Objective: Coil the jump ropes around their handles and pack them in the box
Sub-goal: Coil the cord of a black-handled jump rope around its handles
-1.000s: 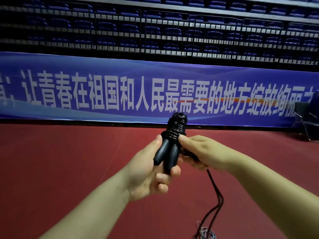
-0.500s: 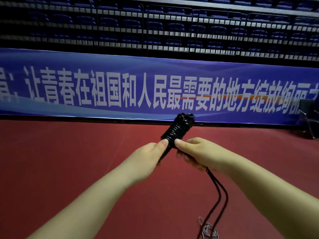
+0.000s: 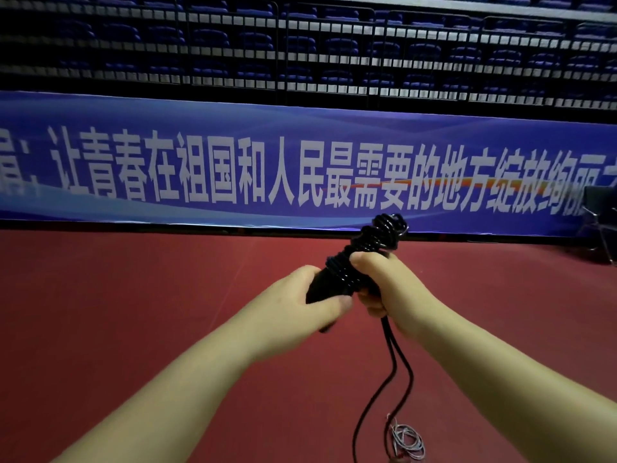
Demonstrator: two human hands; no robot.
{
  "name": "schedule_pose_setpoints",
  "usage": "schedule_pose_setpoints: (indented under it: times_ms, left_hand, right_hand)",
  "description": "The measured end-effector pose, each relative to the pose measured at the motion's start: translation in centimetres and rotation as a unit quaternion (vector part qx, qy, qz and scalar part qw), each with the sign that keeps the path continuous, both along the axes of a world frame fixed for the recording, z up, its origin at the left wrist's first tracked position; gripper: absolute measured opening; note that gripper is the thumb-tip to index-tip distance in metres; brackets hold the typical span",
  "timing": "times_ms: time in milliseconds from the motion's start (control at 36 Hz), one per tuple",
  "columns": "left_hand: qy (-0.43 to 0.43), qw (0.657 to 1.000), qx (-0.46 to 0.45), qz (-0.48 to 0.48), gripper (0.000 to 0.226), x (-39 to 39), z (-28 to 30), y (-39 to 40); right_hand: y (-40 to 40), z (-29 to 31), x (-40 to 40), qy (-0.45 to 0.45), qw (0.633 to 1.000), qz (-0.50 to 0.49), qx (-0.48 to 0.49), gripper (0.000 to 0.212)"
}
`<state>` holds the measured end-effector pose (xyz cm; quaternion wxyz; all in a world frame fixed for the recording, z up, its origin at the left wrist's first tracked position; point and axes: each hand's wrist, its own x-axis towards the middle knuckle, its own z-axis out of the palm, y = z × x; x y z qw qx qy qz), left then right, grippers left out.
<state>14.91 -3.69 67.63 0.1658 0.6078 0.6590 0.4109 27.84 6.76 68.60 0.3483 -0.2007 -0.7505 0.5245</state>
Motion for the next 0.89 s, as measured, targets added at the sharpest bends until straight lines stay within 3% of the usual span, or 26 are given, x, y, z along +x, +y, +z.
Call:
schedule_pose_setpoints:
  times_ms: [28,83,139,222,278,389,583,778,889]
  left_hand:
    - [-0.078,0.995,-0.022,-0.052,0.043,-0.1,0.2,-0.1]
    - [-0.247,0.951,-0.094,-0.159,0.043,-0.5,0.4,-0.5]
    - [-0.337,0.889,-0.158,-0.268,0.055,-0.9,0.0,-0.7]
    - [-0.449,0.782,-0.174,-0.396,0.068,-0.4,-1.3,-0.4]
    - [-0.486,0.732,-0.179,-0.443,0.069,0.8,-1.8,-0.3]
    - [-0.495,0.69,-0.2,-0.49,0.074,1.0,-2.0,-0.4]
    - [-0.512,0.68,-0.21,-0.481,0.076,-0.8,-2.1,-0.3]
    - [-0.513,0.798,-0.156,-0.275,0.084,-0.1,-1.3,-1.1]
    - [-0.435,0.858,-0.144,-0.234,0.082,-0.8,-1.4,-0.8]
  right_hand:
    - [0.0,-0.1,0.1,0.015,1.0,0.013,-0.016,0.029]
    - [0.0,-0.5,0.2,0.041,0.997,0.046,-0.056,0.041]
    - [-0.2,-0.6,0.5,0.064,0.991,0.092,-0.071,0.044]
    - [-0.9,-0.6,0.6,0.073,0.985,0.146,-0.058,0.041]
    - [-1.4,-0.5,0.7,0.059,0.985,0.156,-0.049,0.034]
    - [-2.0,0.5,1.2,0.014,0.986,0.164,0.025,0.038]
    - [-2.4,1.9,2.8,-0.099,0.98,0.154,0.081,0.021]
    - [-2.4,2.4,2.8,-0.145,0.974,0.142,0.104,0.036]
    - [-2.1,2.2,2.7,-0.189,0.972,0.09,0.11,0.037]
